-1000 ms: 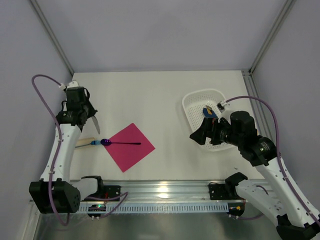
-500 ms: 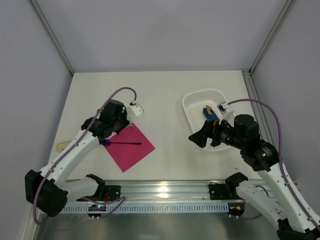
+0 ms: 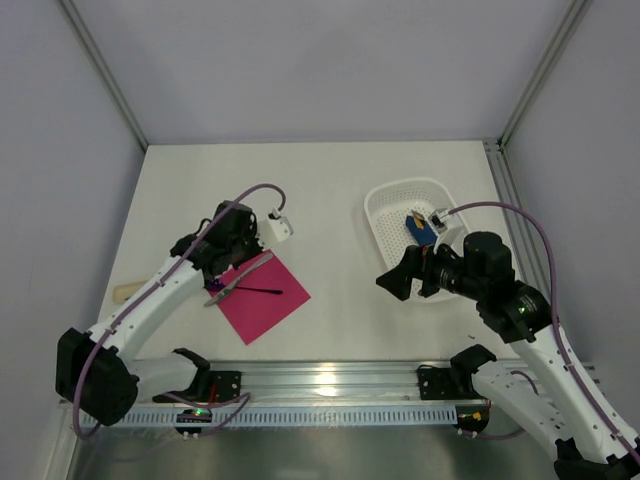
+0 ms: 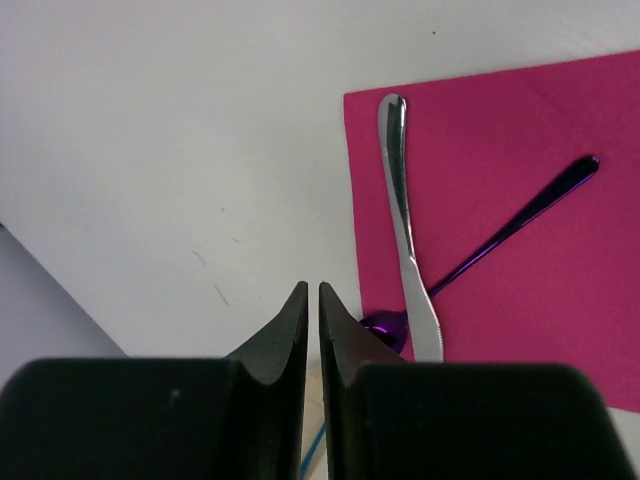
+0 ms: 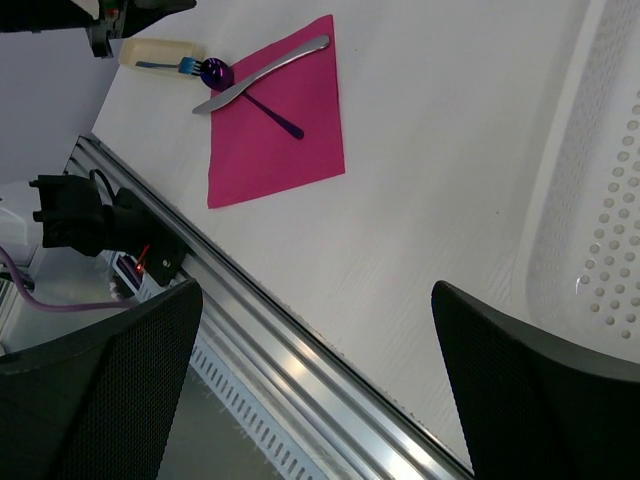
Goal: Place the utensils on the paper napkin and roll it up
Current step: Place the utensils on the napkin.
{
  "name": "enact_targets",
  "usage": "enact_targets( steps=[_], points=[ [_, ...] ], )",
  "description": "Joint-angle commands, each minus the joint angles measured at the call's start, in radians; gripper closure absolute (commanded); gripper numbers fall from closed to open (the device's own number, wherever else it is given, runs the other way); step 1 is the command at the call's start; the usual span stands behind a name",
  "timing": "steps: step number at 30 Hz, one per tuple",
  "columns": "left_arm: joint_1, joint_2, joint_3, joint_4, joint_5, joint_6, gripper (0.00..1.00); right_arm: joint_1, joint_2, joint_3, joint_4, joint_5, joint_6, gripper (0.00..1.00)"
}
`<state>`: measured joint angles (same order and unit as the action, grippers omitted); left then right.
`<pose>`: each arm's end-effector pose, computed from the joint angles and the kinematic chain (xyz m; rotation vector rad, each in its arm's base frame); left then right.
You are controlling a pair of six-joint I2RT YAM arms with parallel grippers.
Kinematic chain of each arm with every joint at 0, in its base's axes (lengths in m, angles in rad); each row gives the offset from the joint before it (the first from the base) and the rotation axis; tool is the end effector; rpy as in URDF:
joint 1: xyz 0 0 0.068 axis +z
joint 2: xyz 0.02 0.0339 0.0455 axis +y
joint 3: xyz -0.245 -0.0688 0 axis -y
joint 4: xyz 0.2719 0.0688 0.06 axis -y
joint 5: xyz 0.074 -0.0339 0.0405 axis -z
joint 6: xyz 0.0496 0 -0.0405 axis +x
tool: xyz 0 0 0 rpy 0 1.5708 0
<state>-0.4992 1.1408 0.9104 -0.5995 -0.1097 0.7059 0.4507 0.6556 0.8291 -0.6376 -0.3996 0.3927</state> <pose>0.2480 -0.1290 0.2415 1.3213 2.0114 0.2278 0.1629 0.1003 0.3153 -0.3248 2.1001 0.9227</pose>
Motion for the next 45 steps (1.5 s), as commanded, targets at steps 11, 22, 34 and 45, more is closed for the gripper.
enact_targets(
  steps=[11,22,34,45],
  points=[
    [0.079,0.422,0.16,0.003,0.145,-0.402,0.78,0.005,0.006,0.024,-0.02,0.025,-0.038,0.01],
    [0.152,0.517,0.153,0.003,0.307,-0.407,0.72,0.005,0.006,0.028,-0.033,0.039,-0.035,0.01],
    [0.217,0.527,0.134,0.015,0.301,-0.35,0.69,0.005,0.007,0.022,-0.033,0.039,-0.032,0.0],
    [0.217,0.557,0.13,0.018,0.275,-0.341,0.68,0.005,0.003,0.022,-0.034,0.035,-0.037,0.0]
  ],
)
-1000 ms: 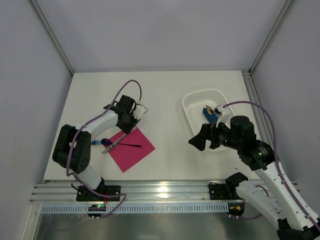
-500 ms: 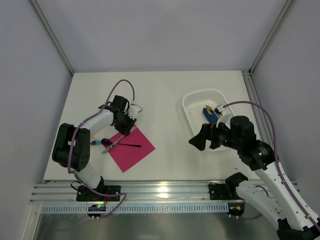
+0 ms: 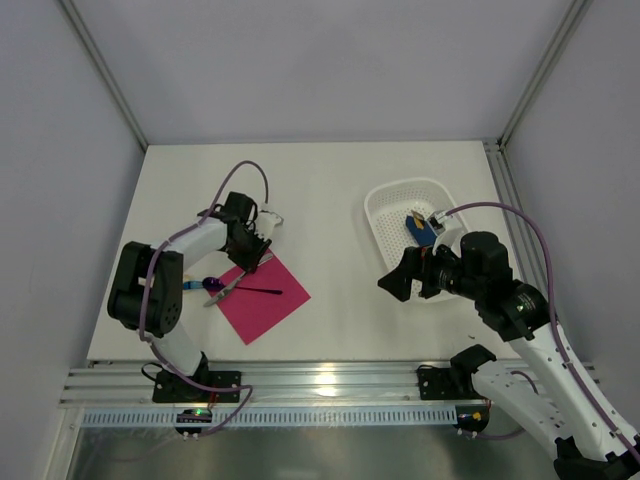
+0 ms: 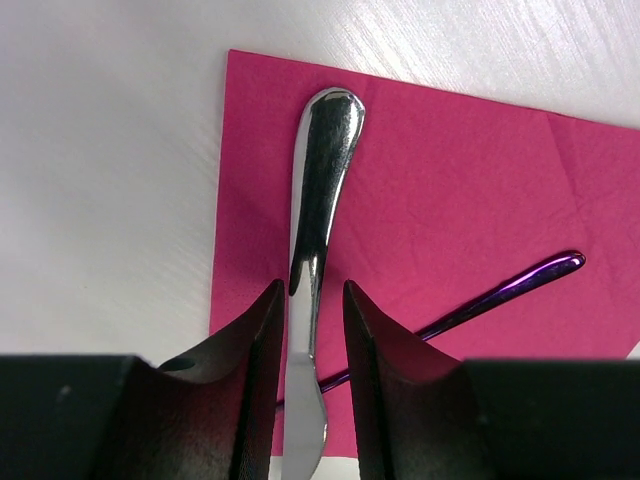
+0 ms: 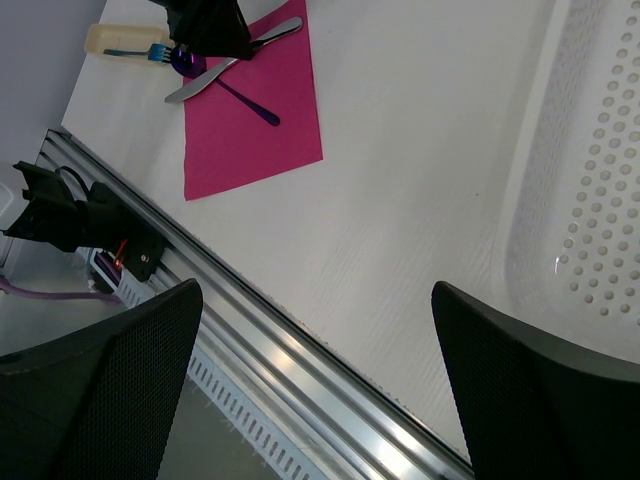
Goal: Place the utensils on the paper napkin and roll it up
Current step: Place the utensils on the napkin.
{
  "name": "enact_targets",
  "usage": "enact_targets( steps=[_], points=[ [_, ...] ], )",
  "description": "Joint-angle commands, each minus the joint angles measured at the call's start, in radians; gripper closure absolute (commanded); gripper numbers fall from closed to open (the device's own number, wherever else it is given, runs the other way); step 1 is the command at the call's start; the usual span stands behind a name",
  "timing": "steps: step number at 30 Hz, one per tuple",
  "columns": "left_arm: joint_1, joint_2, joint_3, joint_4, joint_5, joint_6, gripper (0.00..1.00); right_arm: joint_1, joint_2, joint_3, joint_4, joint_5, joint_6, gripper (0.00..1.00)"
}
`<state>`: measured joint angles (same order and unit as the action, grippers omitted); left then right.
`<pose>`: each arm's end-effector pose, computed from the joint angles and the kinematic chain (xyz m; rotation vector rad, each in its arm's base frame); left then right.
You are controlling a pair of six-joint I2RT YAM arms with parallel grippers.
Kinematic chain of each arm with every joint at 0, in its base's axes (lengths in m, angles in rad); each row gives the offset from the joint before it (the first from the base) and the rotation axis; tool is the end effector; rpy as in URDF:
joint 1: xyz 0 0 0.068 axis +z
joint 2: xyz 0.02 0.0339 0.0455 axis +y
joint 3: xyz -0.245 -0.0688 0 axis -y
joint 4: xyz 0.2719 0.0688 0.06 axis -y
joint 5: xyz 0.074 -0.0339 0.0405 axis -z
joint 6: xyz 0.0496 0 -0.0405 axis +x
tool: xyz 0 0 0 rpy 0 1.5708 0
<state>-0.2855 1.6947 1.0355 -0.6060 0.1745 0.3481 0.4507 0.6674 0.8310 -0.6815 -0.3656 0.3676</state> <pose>0.3228 -0.1037 0.1204 0.9153 2.6697 -0.2331 0.1639 0.0990 0.3091 -0.3216 2.1485 0.8658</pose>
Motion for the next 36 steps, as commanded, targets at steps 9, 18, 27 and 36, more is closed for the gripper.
enact_targets(
  steps=[9,18,27,36],
  points=[
    [0.003,0.046,0.014,0.022,-0.024,0.019,0.71,0.005,-0.015,0.025,0.003,0.004,-0.012,0.0],
    [0.003,0.056,0.014,0.018,-0.029,0.02,0.86,0.005,-0.019,0.025,0.0,0.004,-0.012,0.0],
    [0.003,0.014,0.031,-0.011,-0.036,-0.009,1.0,0.005,-0.015,0.03,0.002,-0.001,-0.009,0.01],
    [-0.023,-0.111,0.057,-0.08,-0.088,-0.089,1.0,0.005,-0.008,0.039,0.005,0.001,-0.01,0.01]
  ],
)
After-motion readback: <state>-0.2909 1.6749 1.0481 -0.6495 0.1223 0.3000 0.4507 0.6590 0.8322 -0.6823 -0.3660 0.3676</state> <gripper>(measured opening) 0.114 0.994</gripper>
